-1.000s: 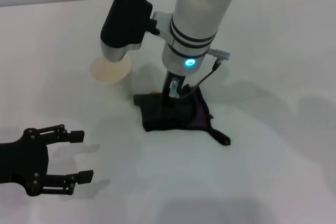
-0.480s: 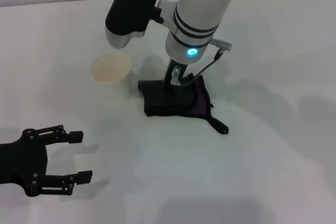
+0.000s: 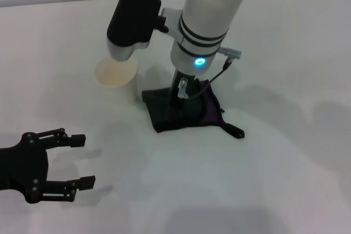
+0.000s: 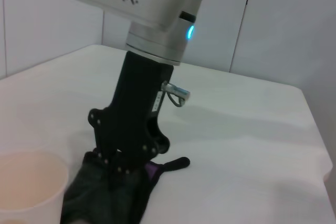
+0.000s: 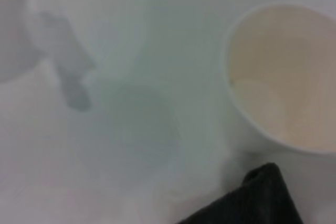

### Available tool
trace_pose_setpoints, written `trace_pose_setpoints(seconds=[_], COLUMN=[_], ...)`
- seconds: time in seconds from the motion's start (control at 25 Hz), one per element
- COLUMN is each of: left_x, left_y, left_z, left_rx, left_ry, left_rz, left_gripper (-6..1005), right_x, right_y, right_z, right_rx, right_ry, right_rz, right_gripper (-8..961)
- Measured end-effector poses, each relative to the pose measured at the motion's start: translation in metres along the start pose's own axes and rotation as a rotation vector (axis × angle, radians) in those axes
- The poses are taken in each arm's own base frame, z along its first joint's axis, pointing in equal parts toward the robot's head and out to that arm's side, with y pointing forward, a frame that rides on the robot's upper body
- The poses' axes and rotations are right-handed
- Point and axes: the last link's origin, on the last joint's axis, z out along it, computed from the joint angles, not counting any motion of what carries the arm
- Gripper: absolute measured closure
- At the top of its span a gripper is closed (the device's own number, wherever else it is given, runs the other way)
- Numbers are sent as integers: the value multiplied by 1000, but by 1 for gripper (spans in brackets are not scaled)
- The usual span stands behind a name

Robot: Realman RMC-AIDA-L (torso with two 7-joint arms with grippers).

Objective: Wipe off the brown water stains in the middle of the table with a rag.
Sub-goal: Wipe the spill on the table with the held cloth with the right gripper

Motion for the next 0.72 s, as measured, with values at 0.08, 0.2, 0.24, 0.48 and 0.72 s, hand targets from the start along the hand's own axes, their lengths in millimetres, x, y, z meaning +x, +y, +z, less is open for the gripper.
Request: trace_pose_setpoints(seconds=[0.08, 0.2, 0.24, 0.48, 0.72], left_x=[0, 0, 0, 1, 2], left_y=[0, -1, -1, -2, -2], left_z=[0, 0, 0, 1, 4], left_rx=[1, 4, 5, 6, -4], left_ry=[0, -1, -1, -3, 6], left_rz=[6, 9, 9, 12, 14], left_gripper=[137, 137, 137, 137, 138], right_x=[-1, -4, -4, -7, -6], right_y=[5, 12, 14, 26, 37], right_z=[-1, -2, -3, -5, -3], right_rx=[-10, -24, -28, -61, -107], right_ry=[1, 5, 5, -11, -4], right_rz=[-19, -45, -51, -83, -109], right_gripper=[930, 930, 930, 930, 930])
